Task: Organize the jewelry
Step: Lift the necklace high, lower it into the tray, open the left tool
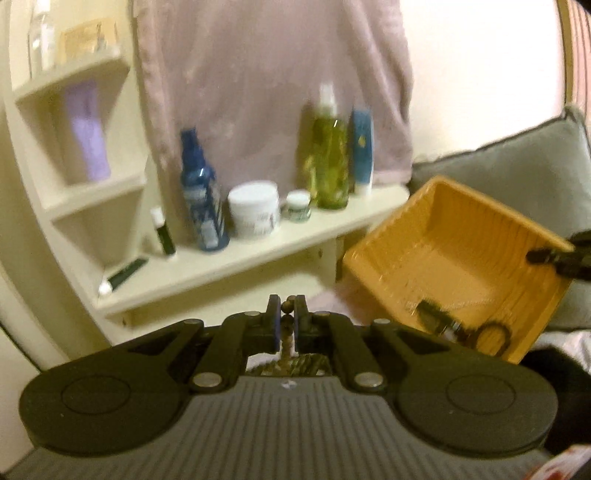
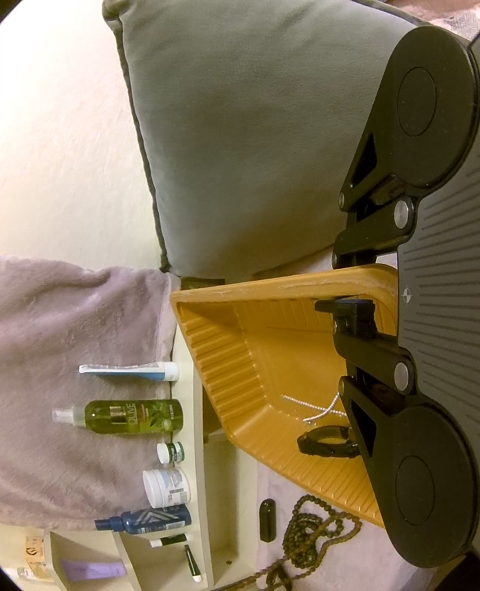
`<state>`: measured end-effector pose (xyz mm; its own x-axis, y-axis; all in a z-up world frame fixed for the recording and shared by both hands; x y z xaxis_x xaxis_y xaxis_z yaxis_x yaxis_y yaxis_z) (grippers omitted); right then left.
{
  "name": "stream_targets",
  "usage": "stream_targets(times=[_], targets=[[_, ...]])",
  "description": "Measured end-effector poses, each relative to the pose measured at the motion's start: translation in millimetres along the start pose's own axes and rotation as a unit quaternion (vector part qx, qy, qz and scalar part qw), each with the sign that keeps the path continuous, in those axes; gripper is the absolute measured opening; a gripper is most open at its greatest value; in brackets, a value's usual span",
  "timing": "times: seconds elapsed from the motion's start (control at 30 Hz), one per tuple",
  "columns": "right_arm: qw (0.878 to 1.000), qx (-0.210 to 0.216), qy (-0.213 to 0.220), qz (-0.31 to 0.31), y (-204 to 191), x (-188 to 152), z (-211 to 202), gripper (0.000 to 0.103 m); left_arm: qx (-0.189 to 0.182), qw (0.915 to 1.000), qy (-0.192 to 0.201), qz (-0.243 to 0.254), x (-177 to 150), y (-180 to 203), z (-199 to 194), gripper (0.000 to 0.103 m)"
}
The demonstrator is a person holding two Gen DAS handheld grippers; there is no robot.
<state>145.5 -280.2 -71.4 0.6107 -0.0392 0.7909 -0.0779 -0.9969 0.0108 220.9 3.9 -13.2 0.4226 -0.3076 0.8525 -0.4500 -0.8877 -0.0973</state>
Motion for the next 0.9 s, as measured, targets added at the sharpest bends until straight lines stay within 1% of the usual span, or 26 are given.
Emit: stream_targets(times=[0.2, 0.37, 0.53, 0.67, 0.8, 0.9], targets=[[1.000, 0.000, 0.001, 0.001, -0.3, 0.1, -0.3, 0.004, -0.022, 0.9992, 0.033, 0.003, 36.3, 18.1, -7.8, 0.006], [1.000, 0.000, 0.001, 0.001, 0.0, 0.6, 0.0, 0.004, -0.046, 0.9971, 0.059, 0.016, 64.6, 41.6, -13.5, 0.006], [1.000, 0.000, 0.003, 0.002, -0.7, 3.5, -1.5, 0.005, -0.070, 0.9932, 0.089, 0.028, 95.0, 68.1, -20.7, 0.006], [1.000, 0.001, 0.003, 0.003, -0.6, 4.4, -1.4, 0.005, -0.096, 0.9885, 0.115, 0.023, 118.7, 90.8, -26.3, 0.006], [1.000, 0.002, 0.004, 0.005, 0.2, 4.5, -1.6, 0.005, -0.122, 0.9843, 0.126, 0.022, 132.6, 116.0, -25.2, 0.006], [1.000, 0.002, 0.004, 0.007, 0.5, 4.6, -0.9, 0.005, -0.143, 0.9818, 0.123, 0.023, 135.9, 135.8, -20.0, 0.006]])
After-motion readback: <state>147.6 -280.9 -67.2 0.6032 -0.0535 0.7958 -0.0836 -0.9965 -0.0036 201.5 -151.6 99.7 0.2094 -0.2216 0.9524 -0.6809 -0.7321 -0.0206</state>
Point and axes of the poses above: each gripper's, at about its wrist camera, not at the fingertips, and z roughly the way its jaws point, y to its right, x to its top, the point moved 10 cm from there along z, roughly the way its jaws point
